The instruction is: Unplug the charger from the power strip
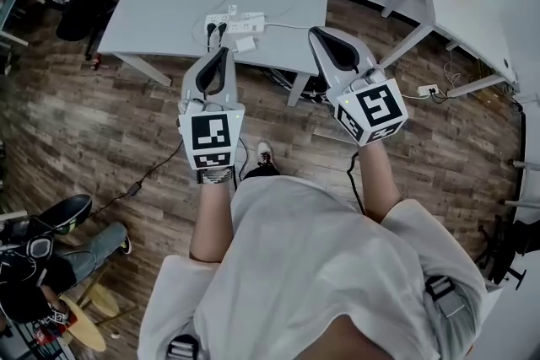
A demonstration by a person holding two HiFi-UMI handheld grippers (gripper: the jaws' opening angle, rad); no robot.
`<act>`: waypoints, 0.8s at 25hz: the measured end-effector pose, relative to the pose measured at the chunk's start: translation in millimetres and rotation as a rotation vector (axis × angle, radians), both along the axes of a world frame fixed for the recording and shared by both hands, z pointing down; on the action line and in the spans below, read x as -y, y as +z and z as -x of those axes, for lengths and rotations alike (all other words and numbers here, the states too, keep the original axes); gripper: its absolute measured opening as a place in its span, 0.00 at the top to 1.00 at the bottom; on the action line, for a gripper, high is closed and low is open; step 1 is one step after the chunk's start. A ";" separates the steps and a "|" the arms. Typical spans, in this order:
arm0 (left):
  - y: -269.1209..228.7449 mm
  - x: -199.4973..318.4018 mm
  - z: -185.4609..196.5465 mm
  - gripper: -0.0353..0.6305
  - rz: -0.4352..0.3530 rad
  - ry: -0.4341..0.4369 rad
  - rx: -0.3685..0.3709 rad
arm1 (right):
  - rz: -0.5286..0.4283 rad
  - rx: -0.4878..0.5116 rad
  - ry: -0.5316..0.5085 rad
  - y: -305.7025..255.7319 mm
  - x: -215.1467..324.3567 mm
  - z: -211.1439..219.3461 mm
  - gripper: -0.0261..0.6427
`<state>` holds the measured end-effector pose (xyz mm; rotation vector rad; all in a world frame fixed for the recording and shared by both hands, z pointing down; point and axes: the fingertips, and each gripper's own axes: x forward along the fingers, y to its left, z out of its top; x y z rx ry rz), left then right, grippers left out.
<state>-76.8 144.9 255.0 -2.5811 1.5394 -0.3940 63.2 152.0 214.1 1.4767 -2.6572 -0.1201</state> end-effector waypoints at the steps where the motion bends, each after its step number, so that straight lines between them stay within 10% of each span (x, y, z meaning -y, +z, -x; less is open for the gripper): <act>1: 1.0 12.3 5.4 0.94 0.001 0.000 0.000 | 0.004 0.001 -0.001 1.7 12.9 5.4 0.96; 20: 40.6 163.4 57.8 0.94 0.103 0.027 0.010 | 0.080 -0.004 0.011 33.1 159.5 55.5 0.96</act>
